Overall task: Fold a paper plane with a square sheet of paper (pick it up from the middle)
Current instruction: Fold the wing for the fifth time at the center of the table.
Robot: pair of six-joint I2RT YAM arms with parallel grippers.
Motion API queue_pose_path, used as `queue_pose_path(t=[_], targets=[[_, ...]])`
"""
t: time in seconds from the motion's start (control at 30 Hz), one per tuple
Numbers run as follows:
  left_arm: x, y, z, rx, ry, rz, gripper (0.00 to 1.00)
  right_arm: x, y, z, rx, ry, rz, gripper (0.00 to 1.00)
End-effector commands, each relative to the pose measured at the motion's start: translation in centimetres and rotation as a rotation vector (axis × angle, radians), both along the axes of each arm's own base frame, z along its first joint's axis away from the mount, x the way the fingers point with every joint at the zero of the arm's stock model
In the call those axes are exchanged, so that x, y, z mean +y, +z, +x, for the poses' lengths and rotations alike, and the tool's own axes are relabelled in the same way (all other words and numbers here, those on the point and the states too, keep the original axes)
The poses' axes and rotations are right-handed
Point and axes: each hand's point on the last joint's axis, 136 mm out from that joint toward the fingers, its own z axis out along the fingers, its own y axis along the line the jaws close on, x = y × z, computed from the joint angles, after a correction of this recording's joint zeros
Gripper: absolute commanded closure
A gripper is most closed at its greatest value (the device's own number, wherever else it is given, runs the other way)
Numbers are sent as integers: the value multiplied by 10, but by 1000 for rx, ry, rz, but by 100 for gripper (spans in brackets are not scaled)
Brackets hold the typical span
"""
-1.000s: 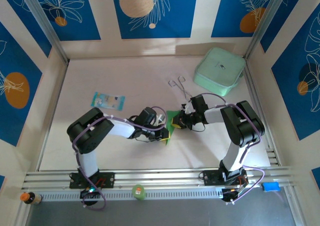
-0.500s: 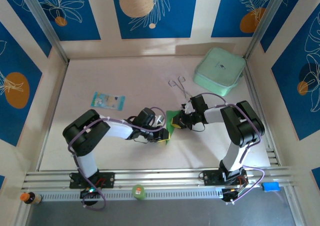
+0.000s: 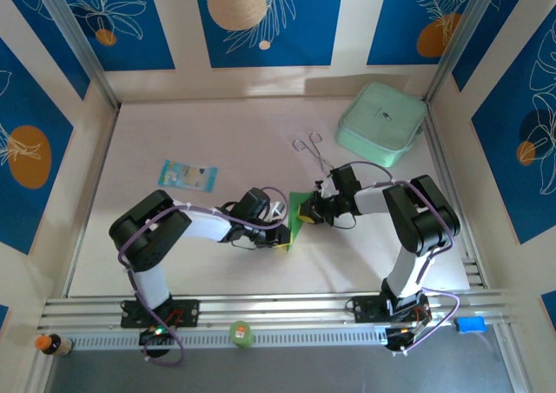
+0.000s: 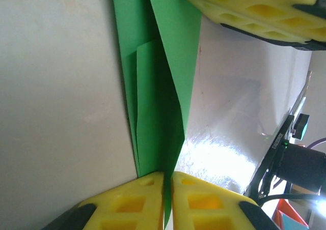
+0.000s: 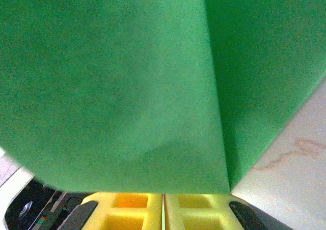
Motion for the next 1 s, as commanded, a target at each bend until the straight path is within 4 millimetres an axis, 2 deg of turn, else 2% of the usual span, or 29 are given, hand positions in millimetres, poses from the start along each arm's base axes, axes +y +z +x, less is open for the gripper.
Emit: queue_pose_path(t=[0.0,0.13,0.3,0.4,0.97], targets=[[34,-44,-33,131,-12,175,88,-10,-32,-14,67,-11,-121,90],[35,-44,-34,133,-6,170,89,-10,-33,-15,70,-10,-123,90],[39,-39,-33,110,1,178,78,-10,-33,-14,70,-11,-124,90],[41,-37,-33,99,-6,194,78,-10,-33,-14,69,-11,-123,90],[41,-44,-36,121,5,192,90,-11,-34,-14,71,-14,-124,90]])
